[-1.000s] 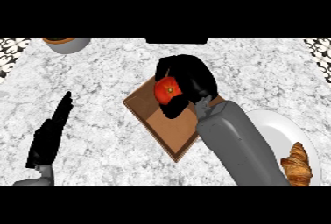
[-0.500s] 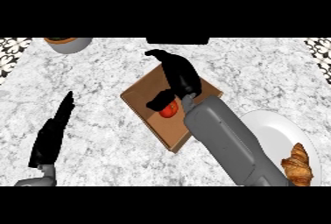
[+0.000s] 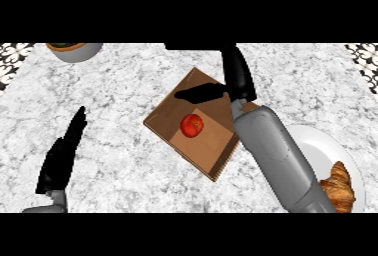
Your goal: Pick the tomato from the plate and place it in the cardboard box
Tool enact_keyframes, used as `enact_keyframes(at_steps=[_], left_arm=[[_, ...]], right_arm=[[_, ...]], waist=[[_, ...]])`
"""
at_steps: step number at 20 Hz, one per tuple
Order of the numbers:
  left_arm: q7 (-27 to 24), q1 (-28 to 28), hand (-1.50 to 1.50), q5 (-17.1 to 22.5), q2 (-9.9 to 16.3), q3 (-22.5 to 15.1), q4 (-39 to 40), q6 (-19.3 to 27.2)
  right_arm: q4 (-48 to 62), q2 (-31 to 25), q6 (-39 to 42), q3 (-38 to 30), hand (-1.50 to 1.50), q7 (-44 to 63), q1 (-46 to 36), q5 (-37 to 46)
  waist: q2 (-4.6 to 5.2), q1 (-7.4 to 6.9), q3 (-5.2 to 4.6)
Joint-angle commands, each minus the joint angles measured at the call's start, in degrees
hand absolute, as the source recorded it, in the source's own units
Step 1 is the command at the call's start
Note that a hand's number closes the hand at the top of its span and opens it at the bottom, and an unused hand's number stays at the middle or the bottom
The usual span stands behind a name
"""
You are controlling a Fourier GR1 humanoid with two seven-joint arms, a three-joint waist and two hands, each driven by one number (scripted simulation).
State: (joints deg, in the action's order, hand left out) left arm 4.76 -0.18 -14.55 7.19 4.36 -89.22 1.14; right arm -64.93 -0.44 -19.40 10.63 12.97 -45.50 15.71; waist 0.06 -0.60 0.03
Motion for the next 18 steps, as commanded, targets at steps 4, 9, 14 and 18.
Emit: enact_keyframes(at_steps=[4, 9, 14, 18], left_arm=[[1.4, -0.3, 0.00, 2.4, 2.4, 2.4, -1.4, -2.3], [2.6, 0.1, 0.00, 1.2, 1.0, 1.4, -2.3, -0.8], [1.4, 1.5, 0.00, 2.6, 2.4, 2.6, -2.2, -2.8], [-0.5, 2.6, 0.00, 0.5, 0.6, 0.7, -1.4, -1.3]], right_arm=[[-2.1, -7.5, 2.2, -14.2, -1.50, -5.6, 2.3, -10.0], [-3.1, -17.3, 8.1, -22.8, -1.50, -6.7, 5.7, -15.8], [-0.5, -25.3, 19.2, -29.1, -1.50, -10.9, 10.6, -22.6], [1.7, -28.6, 26.9, -31.4, -1.50, -16.6, 15.2, -25.8]], waist=[[0.01, 0.50, 0.03], [-0.06, 0.94, 0.04], [-0.05, 0.51, 0.01], [-0.08, 0.66, 0.00]])
